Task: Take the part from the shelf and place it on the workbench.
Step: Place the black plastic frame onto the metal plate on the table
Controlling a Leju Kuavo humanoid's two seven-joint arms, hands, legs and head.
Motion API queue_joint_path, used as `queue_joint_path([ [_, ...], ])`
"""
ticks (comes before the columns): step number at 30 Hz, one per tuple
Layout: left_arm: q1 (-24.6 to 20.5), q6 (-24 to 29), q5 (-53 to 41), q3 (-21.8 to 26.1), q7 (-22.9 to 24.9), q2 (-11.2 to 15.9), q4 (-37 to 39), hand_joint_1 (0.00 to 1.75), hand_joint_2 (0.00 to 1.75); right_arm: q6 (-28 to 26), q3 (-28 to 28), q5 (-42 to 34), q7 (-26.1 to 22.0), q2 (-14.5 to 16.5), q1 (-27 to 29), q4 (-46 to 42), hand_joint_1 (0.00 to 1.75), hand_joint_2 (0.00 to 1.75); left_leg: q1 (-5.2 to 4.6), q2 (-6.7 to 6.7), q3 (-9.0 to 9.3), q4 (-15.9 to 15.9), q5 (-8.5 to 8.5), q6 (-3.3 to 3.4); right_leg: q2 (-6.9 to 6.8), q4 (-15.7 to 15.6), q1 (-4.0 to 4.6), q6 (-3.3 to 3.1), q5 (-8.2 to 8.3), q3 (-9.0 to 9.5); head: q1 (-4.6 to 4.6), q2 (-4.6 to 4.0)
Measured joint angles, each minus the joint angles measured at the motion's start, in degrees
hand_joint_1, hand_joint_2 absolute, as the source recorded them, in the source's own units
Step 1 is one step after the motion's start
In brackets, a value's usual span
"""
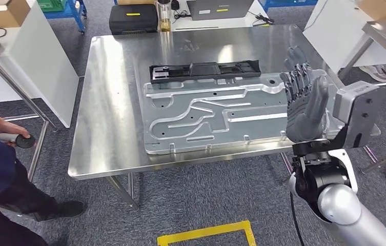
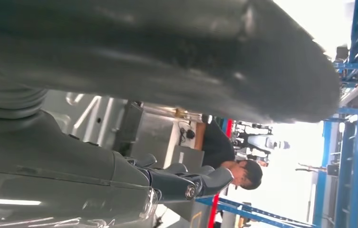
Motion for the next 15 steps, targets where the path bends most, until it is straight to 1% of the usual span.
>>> queue_joint_path([
  [1, 0.0, 0.0, 0.0, 0.0, 0.0, 0.1, 0.0, 0.0, 0.0, 0.0, 0.0, 0.0, 0.0, 0.0, 0.2, 0.0, 0.0, 0.0, 0.45, -0.01, -0.78, 3.7, -2.03, -0.57, -0.03, 0.2, -0.22, 0.25, 0.64, -0.98, -0.35, 0.0],
  [2, 0.0, 0.0, 0.0, 0.0, 0.0, 0.1, 0.0, 0.0, 0.0, 0.0, 0.0, 0.0, 0.0, 0.1, 0.4, 0.0, 0.0, 0.0, 0.86, 0.0, -1.05, 6.3, -2.53, -1.1, -0.08, 0.5, -0.47, 0.55, 1.23, -2.0, -0.52, 0.0],
  [3, 0.0, 0.0, 0.0, 0.0, 0.0, 0.1, 0.0, 0.0, 0.0, 0.0, 0.0, 0.0, -0.1, 0.1, 0.5, 0.0, 0.0, 0.44, 1.26, 0.04, -0.59, 7.5, -1.64, -1.63, -0.13, 0.9, -0.78, 0.9, 1.76, -3.11, -0.64, 0.0],
  [4, 0.0, 0.0, 0.0, 0.0, 0.0, 0.2, 0.0, 0.0, 0.0, 0.0, 0.0, 0.0, -0.1, 0.1, 0.6, 0.0, 0.0, 0.87, 1.71, 0.1, 0.83, 6.7, 0.17, -2.2, -0.18, 1.5, -1.16, 1.31, 2.22, -4.32, -0.75, 0.0],
  [5, 0.0, 0.0, 0.0, 0.0, 0.0, 0.2, 0.0, 0.0, 0.0, 0.0, -0.1, 0.0, -0.3, 0.1, 0.7, -0.1, 0.0, 1.31, 2.2, 0.17, 3.17, 4.2, 1.83, -2.79, -0.21, 2.4, -1.52, 1.74, 2.59, -5.53, -0.85, 0.0],
  [6, -0.1, 0.0, 0.0, 0.0, 0.0, 0.3, 0.0, 0.0, 0.0, 0.0, -0.2, 0.0, -0.6, 0.1, 0.8, -0.2, 0.0, 1.75, 2.52, 0.2, 5.93, 0.7, 2.23, -3.48, -0.2, 3.3, -1.76, 2.22, 2.86, -6.7, -1.08, 0.0],
  [7, -0.1, 0.0, 0.0, 0.0, 0.0, 0.3, 0.0, 0.0, 0.0, 0.1, -0.3, -0.1, -0.9, 0.1, 1.0, -0.3, 0.0, 1.75, 2.68, 0.15, 8.27, -2.8, 1.75, -3.58, -0.19, 4.2, -1.9, 2.67, 3.07, -7.63, -1.3, 0.0],
  [8, -0.1, 0.0, 0.0, 0.0, 0.0, 0.3, 0.0, 0.0, 0.0, 0.1, -0.5, -0.1, -1.3, 0.1, 1.3, -0.5, 0.0, 1.75, 2.69, 0.08, 9.72, -5.2, 0.78, -3.34, -0.16, 4.8, -1.94, 3.09, 3.33, -8.23, -1.36, 0.0],
  [9, -0.1, 0.0, 0.0, 0.0, 0.0, 0.3, 0.0, 0.0, 0.0, 0.1, -0.7, -0.2, -1.7, 0.1, 1.6, -0.6, 0.0, 1.75, 2.5, -0.02, 10.2, -6.5, -0.04, -2.77, -0.14, 5.1, -1.94, 3.44, 3.7, -8.55, -1.39, 0.0],
  [10, -0.1, 0.0, 0.0, 0.0, 0.0, 0.4, 0.0, 0.0, 0.0, 0.2, -0.9, -0.4, -2.0, 0.1, 1.9, -0.7, 0.0, 1.75, 2.42, -0.07, 9.87, -6.7, 0.09, -1.8, -0.14, 5.1, -2.02, 3.73, 4.22, -8.66, -1.24, 0.0],
  [11, 0.0, 0.0, 0.0, 0.0, 0.0, 0.4, 0.0, 0.0, 0.0, 0.2, -1.0, -0.5, -2.2, 0.0, 2.3, -0.7, 0.0, 1.75, 2.39, -0.05, 9.31, -6.6, 0.57, -1.1, -0.09, 5.0, -2.14, 4.01, 4.47, -8.87, -1.07, 0.0],
  [12, 0.0, 0.0, 0.0, 0.0, 0.0, 0.4, 0.0, 0.0, 0.0, 0.2, -1.2, -0.7, -2.3, 0.0, 2.7, -0.7, 0.0, 1.75, 2.35, -0.05, 8.66, -6.5, 1.24, -0.46, -0.03, 5.5, -2.24, 4.23, 3.69, -9.22, -0.91, 0.0],
  [13, 0.1, 0.0, 0.0, 0.0, 0.1, 0.4, 0.0, 0.0, 0.0, 0.3, -1.3, -0.8, -2.5, 0.0, 3.1, -0.7, 0.0, 1.75, 2.31, -0.04, 7.84, -6.6, 2.0, 0.09, 0.04, 6.8, -2.31, 4.43, 1.74, -9.68, -0.64, 0.0],
  [14, 0.0, 0.0, 0.0, 0.0, 0.1, 0.4, 0.0, 0.0, 0.0, 0.3, -1.5, -0.9, -2.5, -0.1, 3.4, -0.7, 0.0, 1.75, 2.2, -0.07, 6.96, -6.6, 2.78, 0.52, 0.12, 9.2, -2.34, 4.56, -1.24, -10.2, -0.31, 0.0],
  [15, 0.0, 0.0, 0.0, 0.0, 0.1, 0.4, 0.0, 0.0, 0.0, 0.3, -1.7, -1.0, -2.6, -0.1, 3.5, -0.8, 0.0, 1.75, 2.02, -0.12, 6.02, -6.5, 3.58, 0.8, 0.16, 12.5, -2.32, 4.6, -4.64, -10.57, 0.12, 0.0],
])
